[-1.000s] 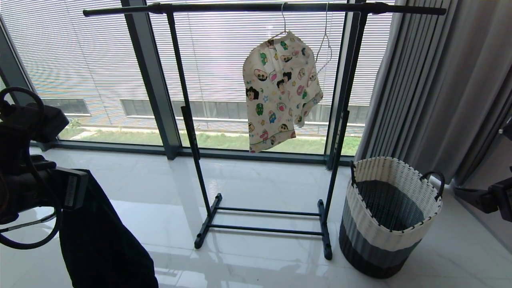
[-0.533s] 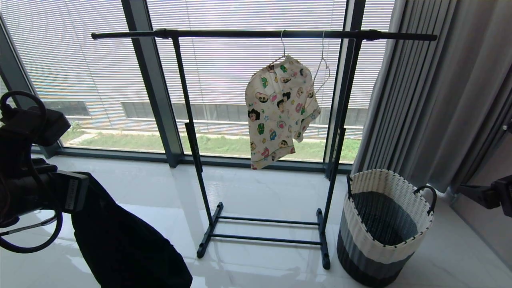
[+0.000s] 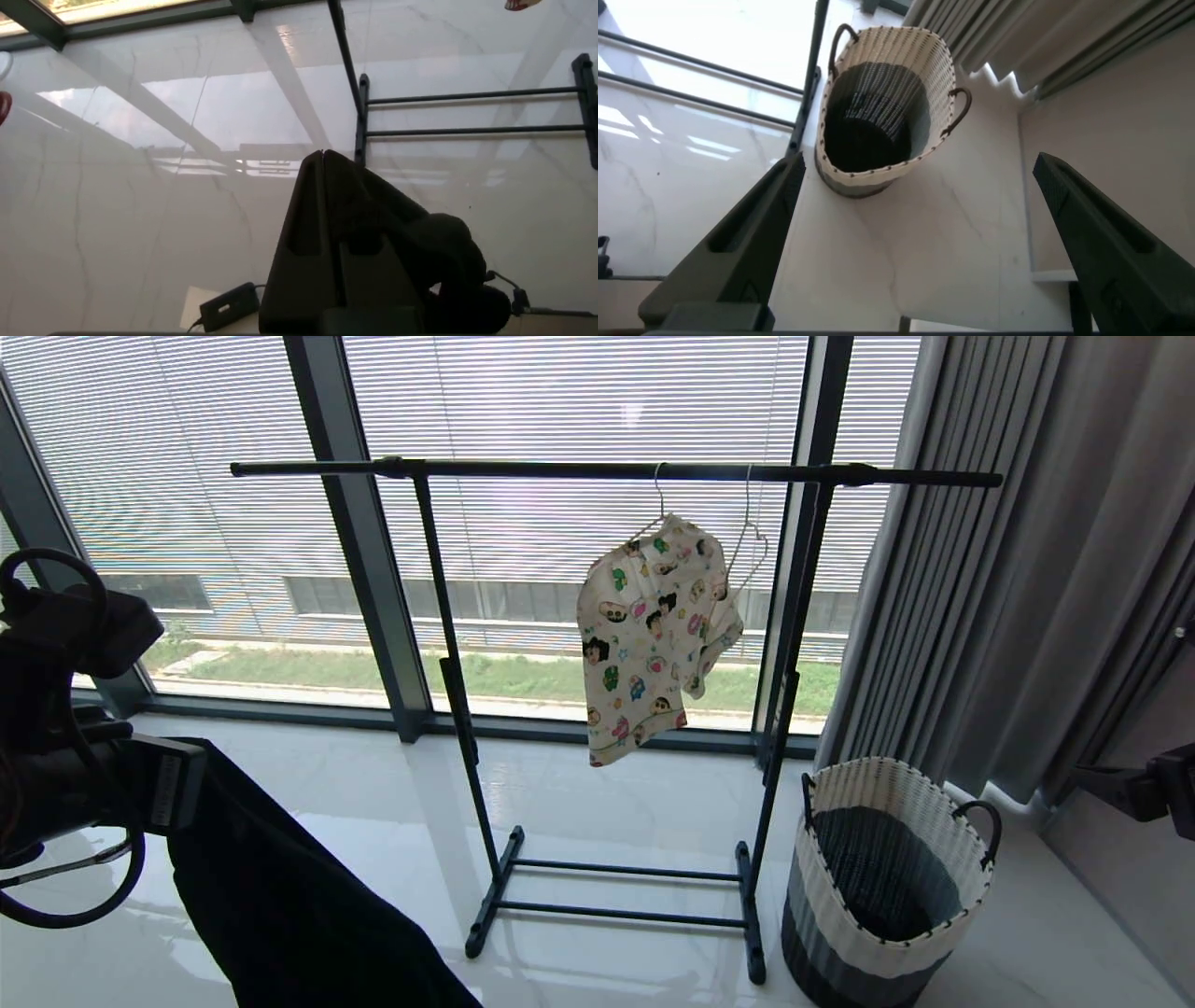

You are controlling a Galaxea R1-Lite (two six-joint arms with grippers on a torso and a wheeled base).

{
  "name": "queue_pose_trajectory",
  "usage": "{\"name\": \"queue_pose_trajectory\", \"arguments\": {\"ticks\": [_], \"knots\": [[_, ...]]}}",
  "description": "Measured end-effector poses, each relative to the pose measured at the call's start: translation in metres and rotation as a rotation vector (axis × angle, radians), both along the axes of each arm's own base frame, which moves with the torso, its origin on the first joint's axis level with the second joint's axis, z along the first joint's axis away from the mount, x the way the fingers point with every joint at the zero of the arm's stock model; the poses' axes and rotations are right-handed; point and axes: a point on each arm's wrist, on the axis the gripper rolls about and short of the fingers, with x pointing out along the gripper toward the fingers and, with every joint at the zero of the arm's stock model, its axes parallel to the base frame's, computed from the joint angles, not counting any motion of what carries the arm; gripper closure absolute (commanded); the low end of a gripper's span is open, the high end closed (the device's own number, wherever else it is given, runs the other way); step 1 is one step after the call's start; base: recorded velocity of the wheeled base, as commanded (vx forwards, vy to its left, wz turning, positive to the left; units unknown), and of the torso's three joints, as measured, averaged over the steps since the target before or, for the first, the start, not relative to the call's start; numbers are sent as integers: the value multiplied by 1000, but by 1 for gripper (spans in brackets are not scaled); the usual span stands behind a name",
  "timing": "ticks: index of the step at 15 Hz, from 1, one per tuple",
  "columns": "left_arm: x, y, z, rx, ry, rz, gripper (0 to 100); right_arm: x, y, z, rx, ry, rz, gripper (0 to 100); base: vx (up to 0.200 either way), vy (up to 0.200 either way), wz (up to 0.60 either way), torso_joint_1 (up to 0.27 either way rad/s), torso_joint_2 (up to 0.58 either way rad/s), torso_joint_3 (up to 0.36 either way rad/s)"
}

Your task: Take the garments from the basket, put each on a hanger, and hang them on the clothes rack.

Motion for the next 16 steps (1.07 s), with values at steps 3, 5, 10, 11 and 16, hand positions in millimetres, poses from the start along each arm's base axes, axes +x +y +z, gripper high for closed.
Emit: {"name": "queue_pose_trajectory", "arguments": {"ticks": [3, 5, 10, 11, 16], "knots": [[-3, 0, -1, 0, -1, -3, 100, 0, 0, 0, 3, 0, -2, 0, 0, 0, 0, 230, -505, -287], [-5, 0, -2, 0, 0, -4, 100, 0, 0, 0, 5, 0, -2, 0, 0, 0, 0, 239, -525, -293], [-7, 0, -2, 0, -1, -4, 100, 4, 2, -4, 31, -48, 14, 0, 0, 0, 0, 133, -281, -154], [-7, 0, -2, -2, -2, -3, 100, 5, 3, -6, 45, -60, 35, 0, 0, 0, 0, 0, 0, 0], [-8, 0, 0, -5, -12, -1, 100, 3, 2, -14, 48, -49, 49, 0, 0, 0, 0, 0, 0, 0]]}}
